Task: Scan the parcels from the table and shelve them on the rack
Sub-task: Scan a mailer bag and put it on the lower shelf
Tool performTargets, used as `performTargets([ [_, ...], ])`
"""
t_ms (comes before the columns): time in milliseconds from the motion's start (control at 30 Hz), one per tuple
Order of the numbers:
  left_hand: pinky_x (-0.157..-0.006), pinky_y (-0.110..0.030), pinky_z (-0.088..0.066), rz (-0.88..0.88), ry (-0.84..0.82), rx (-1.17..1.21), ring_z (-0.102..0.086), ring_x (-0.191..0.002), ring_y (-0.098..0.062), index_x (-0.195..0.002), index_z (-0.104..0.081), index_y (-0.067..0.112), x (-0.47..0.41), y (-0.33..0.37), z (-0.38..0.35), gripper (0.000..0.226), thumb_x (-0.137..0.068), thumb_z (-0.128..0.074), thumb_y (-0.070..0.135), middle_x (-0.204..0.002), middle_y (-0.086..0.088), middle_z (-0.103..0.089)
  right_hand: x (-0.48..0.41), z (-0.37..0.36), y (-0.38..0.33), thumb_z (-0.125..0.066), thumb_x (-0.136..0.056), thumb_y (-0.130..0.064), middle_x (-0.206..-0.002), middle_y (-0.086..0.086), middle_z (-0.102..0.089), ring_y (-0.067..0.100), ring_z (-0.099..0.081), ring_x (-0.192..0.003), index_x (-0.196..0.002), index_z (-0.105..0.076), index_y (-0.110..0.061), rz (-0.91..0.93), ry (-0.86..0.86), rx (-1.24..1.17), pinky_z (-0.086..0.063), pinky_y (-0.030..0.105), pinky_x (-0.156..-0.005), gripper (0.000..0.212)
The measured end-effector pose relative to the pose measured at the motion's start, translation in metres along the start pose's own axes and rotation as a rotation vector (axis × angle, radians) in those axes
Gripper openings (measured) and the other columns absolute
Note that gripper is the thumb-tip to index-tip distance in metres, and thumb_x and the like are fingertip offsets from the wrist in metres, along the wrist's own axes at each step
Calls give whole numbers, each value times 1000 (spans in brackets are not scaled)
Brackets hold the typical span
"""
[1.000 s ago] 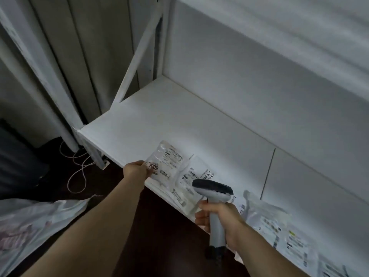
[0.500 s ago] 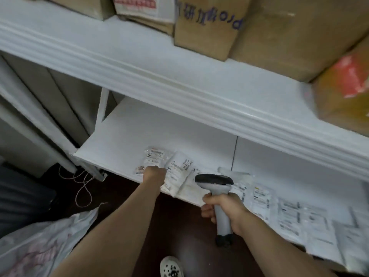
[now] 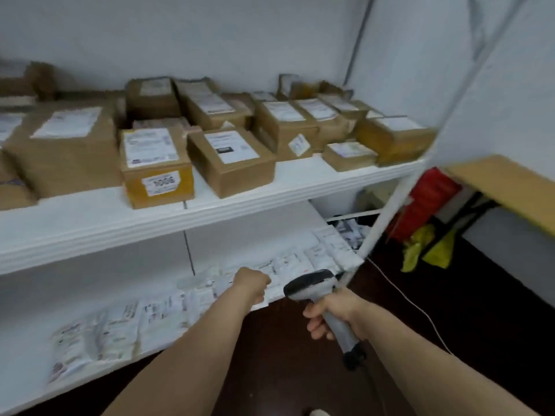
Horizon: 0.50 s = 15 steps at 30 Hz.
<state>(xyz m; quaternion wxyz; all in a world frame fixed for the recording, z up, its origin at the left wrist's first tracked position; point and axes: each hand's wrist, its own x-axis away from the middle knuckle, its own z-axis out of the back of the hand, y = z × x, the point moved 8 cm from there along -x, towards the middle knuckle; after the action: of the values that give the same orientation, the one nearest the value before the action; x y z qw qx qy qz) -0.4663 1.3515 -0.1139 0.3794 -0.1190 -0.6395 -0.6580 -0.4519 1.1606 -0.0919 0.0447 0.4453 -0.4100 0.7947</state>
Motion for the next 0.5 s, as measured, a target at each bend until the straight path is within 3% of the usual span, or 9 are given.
performTargets([
  [167, -49, -24, -29, -96, -222, -165, -28, -49, -15, -76, -37, 11, 40, 67, -141, 25, -86, -49, -8, -68, -8, -38, 51, 132, 59, -68, -83, -5, -61, 11, -69, 20, -67, -50, -95, -60, 3, -35, 167, -69, -44, 22, -41, 17],
  [367, -51, -23, -38, -248, -373, -328, -43, -55, -15, -86, -50, 7, 73, 140, -353, 9, -91, -53, 1, -66, -8, -47, 104, 302, 148, -65, -86, -7, -62, 7, -69, 17, -66, -51, -89, -58, -7, -21, 331, -233, -46, 23, -42, 8],
  [500, -57, -24, -42, -333, -494, -423, -48, -59, -14, -76, -53, 15, 98, 168, -516, 18, -92, -56, 5, -72, -5, -53, 135, 419, 219, -64, -86, -6, -62, 9, -67, 17, -64, -49, -88, -61, -2, 10, 497, -441, -44, 22, -41, 5],
])
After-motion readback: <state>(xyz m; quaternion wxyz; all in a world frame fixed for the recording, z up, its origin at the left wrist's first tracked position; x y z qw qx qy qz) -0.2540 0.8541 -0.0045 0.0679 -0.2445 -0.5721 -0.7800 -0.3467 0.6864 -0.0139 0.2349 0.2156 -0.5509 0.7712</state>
